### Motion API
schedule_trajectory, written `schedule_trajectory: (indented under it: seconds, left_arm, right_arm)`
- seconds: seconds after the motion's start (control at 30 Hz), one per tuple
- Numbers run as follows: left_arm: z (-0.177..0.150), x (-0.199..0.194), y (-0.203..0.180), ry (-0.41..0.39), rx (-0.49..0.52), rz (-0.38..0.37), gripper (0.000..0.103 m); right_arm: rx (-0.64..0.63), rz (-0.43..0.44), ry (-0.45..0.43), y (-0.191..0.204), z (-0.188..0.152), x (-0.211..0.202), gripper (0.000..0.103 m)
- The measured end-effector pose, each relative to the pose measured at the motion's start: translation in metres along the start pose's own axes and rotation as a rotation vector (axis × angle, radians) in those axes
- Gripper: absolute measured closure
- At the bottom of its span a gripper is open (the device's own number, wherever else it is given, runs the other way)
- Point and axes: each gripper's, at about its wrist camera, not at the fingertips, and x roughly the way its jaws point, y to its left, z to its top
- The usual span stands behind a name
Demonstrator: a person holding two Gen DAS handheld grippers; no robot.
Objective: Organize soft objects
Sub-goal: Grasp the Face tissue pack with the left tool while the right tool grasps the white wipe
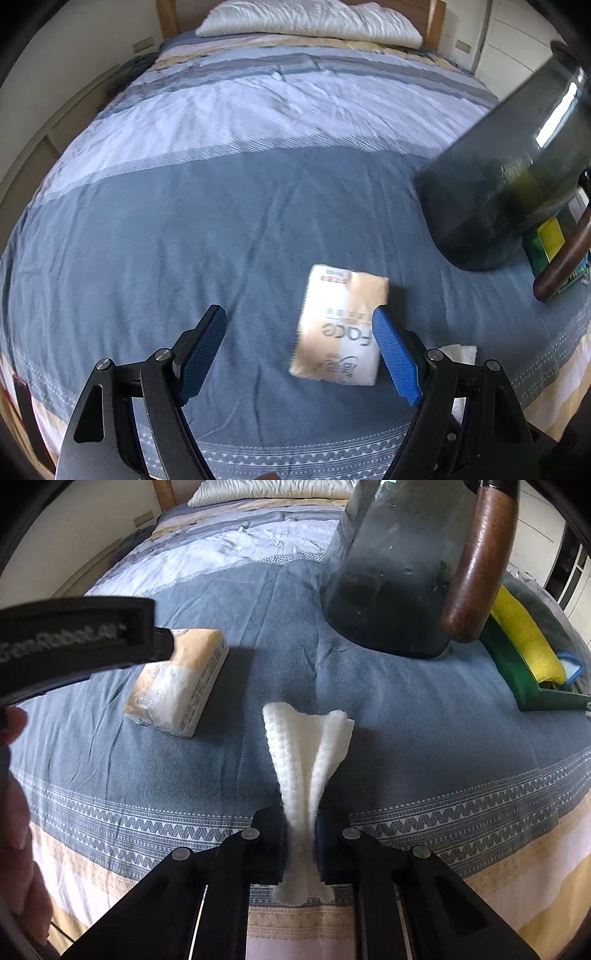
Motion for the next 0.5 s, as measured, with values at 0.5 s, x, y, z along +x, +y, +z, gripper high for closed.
schedule_trajectory:
  seconds: [0.5]
  left_arm:
    - [0.004,0.047,-0.025,0.107,0.095,-0.005,0.056]
  right_arm:
    - [-0.001,0.01,-0.007,-0.011,-0.007,-0.009,0.092]
